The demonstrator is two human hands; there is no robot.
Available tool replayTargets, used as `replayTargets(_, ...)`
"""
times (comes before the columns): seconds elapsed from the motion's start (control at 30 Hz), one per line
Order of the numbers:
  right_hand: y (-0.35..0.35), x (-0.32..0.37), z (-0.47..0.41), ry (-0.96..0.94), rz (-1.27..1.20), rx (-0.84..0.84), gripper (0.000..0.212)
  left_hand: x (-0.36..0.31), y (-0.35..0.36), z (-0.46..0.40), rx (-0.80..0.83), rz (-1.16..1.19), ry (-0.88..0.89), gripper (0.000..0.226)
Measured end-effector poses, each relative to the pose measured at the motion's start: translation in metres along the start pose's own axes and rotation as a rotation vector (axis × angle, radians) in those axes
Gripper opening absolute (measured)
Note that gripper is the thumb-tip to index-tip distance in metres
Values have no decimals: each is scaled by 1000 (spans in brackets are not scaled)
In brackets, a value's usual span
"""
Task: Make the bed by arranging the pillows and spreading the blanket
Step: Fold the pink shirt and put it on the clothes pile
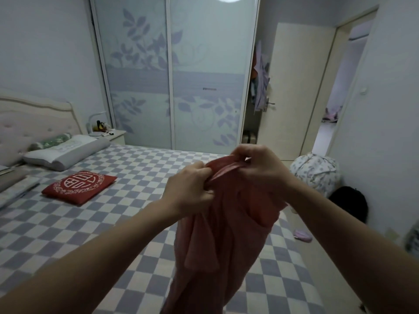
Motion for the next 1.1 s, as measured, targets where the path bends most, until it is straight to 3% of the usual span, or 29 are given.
replayTargets(0.1,-12,1,-1,24,70,-56,20,15,21,6,53,126,-77,30)
replayTargets(0.23,-33,-2,6,51,131,-126,17,26,49,22,127,219,-94,22)
replayTargets(0.3,-47,-5,12,66,137,-140,19,36,56,28,142,388,-96,26)
replayTargets(0.4,-45,-17,17,134,150,73,5,40,46,30,110,560,-66,11)
replayTargets(0.47,-40,-27,30,221,114,219,12,40,39,28,130,563,-65,8)
replayTargets(0.57,-51,-45,44,338,-365,220,16,38,34,20,211,844,-112,14)
replayTargets(0.67,-66,-100,51,299,-1133,-133,27,26,19,-4,157,1309,-92,25)
replayTargets(0.73,-10,-144,71,379,-1437,-131,41,21,21,-19,157,1464,-156,15)
replayTargets(0.87,147,-121,129,439,-1716,338,68,32,62,-20,369,1507,-363,15)
replayTargets(0.9,163,-104,133,414,-1798,425,78,48,71,-16,348,1553,-445,16)
replayTargets(1.0,148,-86,116,368,-1764,300,93,93,101,16,89,2029,-627,19)
replayTargets(1.03,140,-83,106,331,-1720,262,85,105,127,40,58,2072,-715,15)
replayTargets(1.1,134,-78,92,309,-1592,243,66,111,189,109,265,1816,-966,13)
Point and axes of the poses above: each hand's wrist, its own z-axis away from the middle knuckle, its own y-axis out of the palm, x = y × z, the point moved 10 cm from there along -z, towards the middle knuckle, and after that the axes turned 9 degrees about x, right-handed, at the moved point
